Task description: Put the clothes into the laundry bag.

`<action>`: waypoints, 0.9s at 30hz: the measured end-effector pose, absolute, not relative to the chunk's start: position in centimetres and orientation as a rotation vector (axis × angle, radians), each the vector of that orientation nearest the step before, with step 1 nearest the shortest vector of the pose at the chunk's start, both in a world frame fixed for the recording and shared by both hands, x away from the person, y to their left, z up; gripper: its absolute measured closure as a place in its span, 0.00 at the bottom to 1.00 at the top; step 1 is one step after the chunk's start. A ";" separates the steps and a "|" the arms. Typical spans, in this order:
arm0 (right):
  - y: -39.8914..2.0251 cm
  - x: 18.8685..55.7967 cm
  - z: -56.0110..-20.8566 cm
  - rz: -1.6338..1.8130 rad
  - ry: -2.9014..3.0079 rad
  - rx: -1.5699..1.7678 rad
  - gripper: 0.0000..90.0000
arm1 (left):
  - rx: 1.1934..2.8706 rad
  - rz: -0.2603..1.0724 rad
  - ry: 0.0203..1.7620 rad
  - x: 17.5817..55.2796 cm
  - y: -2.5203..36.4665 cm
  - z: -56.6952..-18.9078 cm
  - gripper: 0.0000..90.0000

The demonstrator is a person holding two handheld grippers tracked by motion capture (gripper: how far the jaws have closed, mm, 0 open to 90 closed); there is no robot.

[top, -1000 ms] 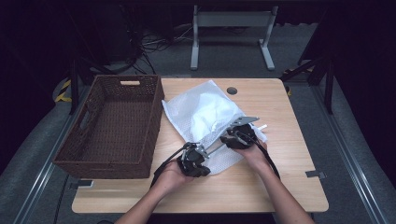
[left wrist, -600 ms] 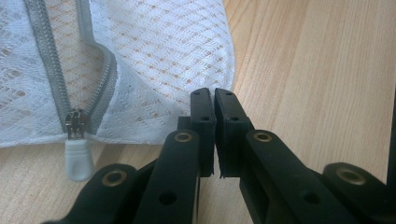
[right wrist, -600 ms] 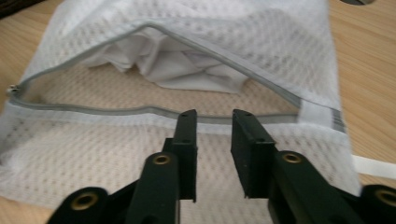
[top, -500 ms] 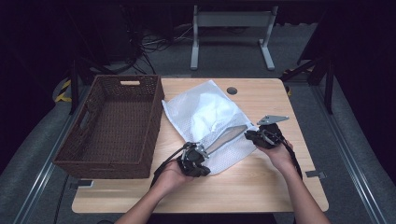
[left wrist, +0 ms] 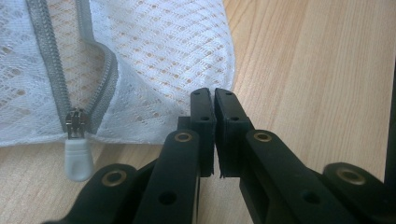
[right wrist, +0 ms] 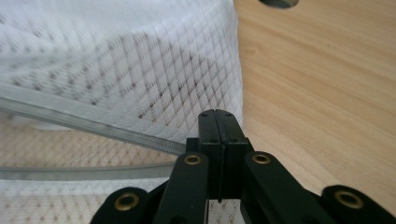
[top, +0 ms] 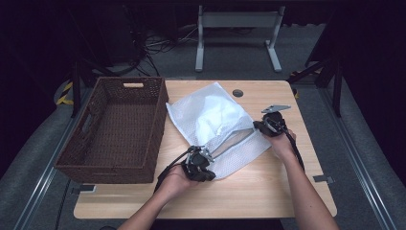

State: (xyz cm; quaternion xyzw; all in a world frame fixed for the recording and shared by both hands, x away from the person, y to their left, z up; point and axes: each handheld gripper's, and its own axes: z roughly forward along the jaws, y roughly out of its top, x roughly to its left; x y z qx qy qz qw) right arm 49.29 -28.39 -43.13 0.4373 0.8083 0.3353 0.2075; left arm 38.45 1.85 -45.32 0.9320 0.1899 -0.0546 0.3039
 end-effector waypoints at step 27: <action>-30.9 44.5 -44.5 0.712 2.375 1.175 1.00 | 2.494 -0.046 0.677 40.1 4.6 -44.7 0.97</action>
